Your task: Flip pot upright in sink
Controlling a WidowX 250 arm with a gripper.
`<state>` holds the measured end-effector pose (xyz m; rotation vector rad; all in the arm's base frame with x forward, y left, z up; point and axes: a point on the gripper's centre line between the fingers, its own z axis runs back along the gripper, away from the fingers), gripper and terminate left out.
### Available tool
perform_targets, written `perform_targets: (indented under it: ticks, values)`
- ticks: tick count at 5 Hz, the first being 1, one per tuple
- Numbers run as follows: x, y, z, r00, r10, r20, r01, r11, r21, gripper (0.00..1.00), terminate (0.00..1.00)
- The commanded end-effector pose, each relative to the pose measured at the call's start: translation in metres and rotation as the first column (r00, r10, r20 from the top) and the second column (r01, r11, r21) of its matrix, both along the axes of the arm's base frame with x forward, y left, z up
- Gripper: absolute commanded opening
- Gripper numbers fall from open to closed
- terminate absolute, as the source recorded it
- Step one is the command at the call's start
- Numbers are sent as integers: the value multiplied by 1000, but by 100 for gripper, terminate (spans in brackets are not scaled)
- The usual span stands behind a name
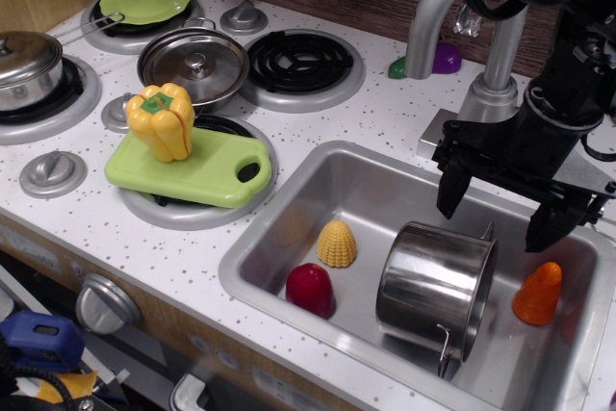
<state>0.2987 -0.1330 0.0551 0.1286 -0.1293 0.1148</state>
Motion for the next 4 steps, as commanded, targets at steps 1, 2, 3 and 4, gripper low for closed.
perform_targets:
  ticks: [1,2,3,4]
  values:
    - [0,0,0,1000,0,0,0,1000,0,100,0]
    - [2,-11,1,1000,-1,8,0,996,89,100,0]
    - [2,-18,0,999,-34,-7,35,985,171,100,0]
    - [1,-18,-12,999,-36,10,33,983,181,100,0]
